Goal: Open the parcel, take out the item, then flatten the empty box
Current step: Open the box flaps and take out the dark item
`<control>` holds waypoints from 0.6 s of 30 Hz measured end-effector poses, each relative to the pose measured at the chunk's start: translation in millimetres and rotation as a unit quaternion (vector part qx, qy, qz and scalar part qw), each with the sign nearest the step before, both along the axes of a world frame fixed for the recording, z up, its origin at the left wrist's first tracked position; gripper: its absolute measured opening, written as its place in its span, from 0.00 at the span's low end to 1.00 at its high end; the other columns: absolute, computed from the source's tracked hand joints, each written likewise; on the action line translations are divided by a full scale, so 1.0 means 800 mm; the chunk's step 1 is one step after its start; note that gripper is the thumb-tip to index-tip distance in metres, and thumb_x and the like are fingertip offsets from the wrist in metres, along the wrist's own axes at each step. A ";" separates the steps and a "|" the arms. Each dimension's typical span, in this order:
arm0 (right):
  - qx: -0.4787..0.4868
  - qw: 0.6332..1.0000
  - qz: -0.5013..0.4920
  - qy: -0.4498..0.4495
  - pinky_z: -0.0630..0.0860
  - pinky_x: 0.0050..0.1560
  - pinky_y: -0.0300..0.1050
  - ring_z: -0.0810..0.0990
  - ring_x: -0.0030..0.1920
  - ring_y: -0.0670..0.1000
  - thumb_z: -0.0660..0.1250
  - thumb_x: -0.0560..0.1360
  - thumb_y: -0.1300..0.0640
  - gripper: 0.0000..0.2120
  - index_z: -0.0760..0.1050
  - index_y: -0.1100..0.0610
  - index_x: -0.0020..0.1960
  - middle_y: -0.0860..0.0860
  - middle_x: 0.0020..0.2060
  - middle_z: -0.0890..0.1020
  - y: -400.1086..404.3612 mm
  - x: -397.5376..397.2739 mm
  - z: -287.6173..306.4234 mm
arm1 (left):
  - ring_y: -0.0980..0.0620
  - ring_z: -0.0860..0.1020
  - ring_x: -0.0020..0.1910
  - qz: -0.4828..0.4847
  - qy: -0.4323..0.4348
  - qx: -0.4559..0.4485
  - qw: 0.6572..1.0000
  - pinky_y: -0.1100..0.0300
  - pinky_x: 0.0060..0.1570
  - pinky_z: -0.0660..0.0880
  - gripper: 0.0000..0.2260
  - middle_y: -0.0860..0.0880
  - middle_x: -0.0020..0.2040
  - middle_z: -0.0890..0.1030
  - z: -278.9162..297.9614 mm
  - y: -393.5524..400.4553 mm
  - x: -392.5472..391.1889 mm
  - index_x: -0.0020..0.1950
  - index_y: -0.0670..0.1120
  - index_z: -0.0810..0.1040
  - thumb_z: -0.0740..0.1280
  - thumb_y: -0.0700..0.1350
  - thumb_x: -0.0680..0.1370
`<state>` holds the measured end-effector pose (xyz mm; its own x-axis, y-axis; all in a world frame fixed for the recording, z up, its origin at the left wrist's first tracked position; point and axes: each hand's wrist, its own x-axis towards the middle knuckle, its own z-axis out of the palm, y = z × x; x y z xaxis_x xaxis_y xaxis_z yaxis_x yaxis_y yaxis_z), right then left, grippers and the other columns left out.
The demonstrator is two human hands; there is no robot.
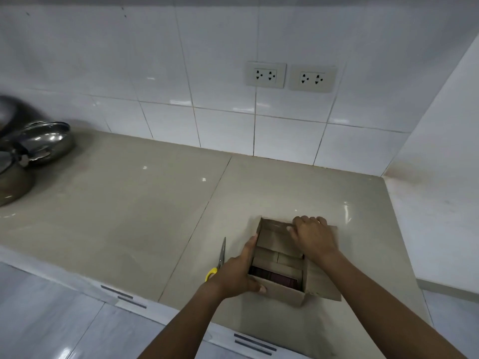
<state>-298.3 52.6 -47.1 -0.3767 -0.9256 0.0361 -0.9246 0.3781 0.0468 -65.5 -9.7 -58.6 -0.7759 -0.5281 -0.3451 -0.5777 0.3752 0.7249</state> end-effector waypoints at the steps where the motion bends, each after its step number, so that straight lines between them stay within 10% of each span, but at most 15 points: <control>1: 0.007 1.000 0.003 -0.018 0.69 0.60 0.52 0.79 0.53 0.54 0.51 0.81 0.43 0.20 0.75 0.55 0.58 0.52 0.53 0.82 0.001 0.002 -0.005 | 0.52 0.78 0.46 0.001 -0.001 -0.002 1.000 0.66 0.45 0.71 0.55 0.45 0.61 0.80 0.000 0.000 0.000 0.73 0.67 0.36 0.78 0.51 0.67; 9: 0.017 0.997 0.081 0.010 0.45 0.74 0.67 0.59 0.75 0.56 0.58 0.76 0.36 0.32 0.62 0.53 0.73 0.55 0.72 0.66 0.007 0.026 0.021 | 0.44 0.80 0.55 -0.002 -0.002 -0.028 1.000 0.62 0.47 0.72 0.56 0.42 0.62 0.79 -0.003 0.001 0.000 0.74 0.65 0.35 0.78 0.53 0.66; 18: 0.116 0.979 0.149 -0.072 0.62 0.64 0.53 0.76 0.61 0.54 0.64 0.72 0.38 0.25 0.72 0.52 0.62 0.51 0.58 0.80 0.032 0.081 0.023 | 0.46 0.78 0.60 -0.008 0.004 -0.019 1.000 0.57 0.54 0.76 0.57 0.47 0.66 0.77 -0.003 0.000 0.000 0.74 0.65 0.34 0.78 0.51 0.65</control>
<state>-233.6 78.3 -28.3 -0.0750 -0.9720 -0.2226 -0.9956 0.0856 -0.0383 -65.2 -9.3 -61.2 -0.7872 -0.5278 -0.3190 -0.5655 0.4111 0.7150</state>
